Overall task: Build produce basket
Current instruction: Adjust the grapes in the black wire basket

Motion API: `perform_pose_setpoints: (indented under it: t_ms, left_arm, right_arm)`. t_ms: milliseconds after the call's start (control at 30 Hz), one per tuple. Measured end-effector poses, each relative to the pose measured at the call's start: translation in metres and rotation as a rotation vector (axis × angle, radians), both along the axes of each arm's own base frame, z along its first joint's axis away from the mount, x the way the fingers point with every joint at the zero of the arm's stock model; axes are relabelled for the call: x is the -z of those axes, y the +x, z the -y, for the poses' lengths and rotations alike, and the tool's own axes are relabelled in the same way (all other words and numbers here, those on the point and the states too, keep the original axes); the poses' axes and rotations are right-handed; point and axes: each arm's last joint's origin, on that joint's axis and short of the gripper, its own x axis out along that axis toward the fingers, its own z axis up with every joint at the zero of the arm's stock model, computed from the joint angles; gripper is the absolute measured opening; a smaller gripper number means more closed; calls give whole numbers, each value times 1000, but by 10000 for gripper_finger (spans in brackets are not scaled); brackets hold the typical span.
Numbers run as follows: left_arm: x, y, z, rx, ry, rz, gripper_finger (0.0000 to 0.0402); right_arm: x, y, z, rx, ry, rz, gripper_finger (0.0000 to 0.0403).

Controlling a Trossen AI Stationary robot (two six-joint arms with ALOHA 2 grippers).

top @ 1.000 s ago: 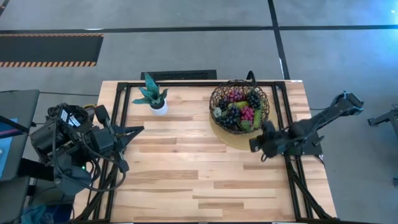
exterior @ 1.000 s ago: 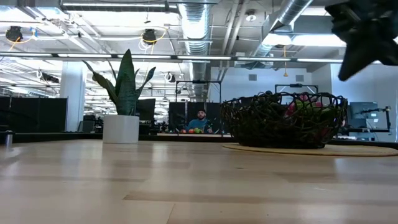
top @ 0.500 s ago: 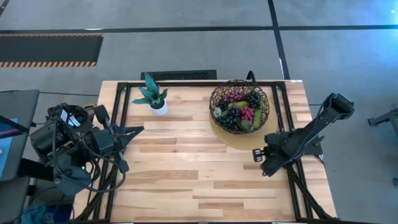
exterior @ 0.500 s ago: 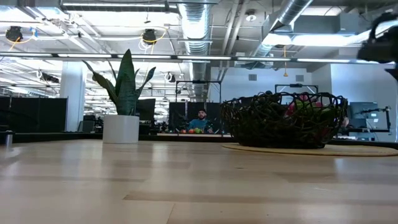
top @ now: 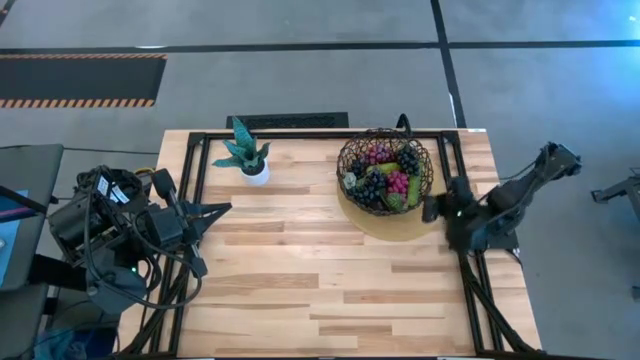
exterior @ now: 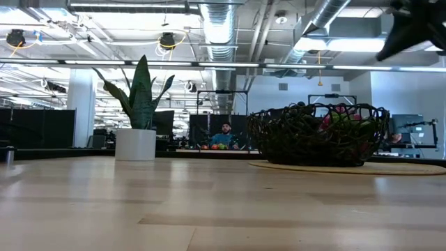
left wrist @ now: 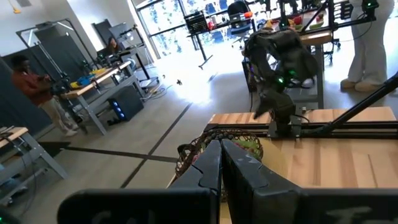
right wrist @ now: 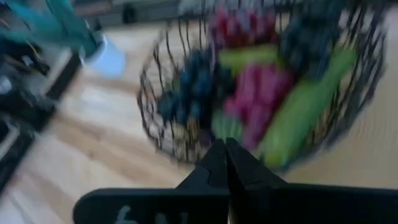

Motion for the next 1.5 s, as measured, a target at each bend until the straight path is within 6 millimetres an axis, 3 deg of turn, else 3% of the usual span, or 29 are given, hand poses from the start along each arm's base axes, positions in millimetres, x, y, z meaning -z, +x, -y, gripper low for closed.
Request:
perform_pose_setpoints:
  t_ms: [433,733,933,1200,1367,1500]
  left_arm:
    - [0,0,0,0,-1,0,0]
    - [0,0,0,-2,-13,7,0]
    - [0,0,0,-2,-13,6,0]
    - [1,0,1,31,-37,-26,0]
    - [2,1,2,41,-44,-37,0]
    - [2,1,2,42,-45,-38,0]
  right_arm:
    - [-18,-41,51,204,-111,45,0]
    - [-2,-52,64,387,84,-200,0]
    - [16,-41,71,428,170,-310,0]
    - [43,-6,85,283,217,-326,0]
    - [50,1,95,251,222,-433,0]
    - [50,5,102,234,238,-393,0]
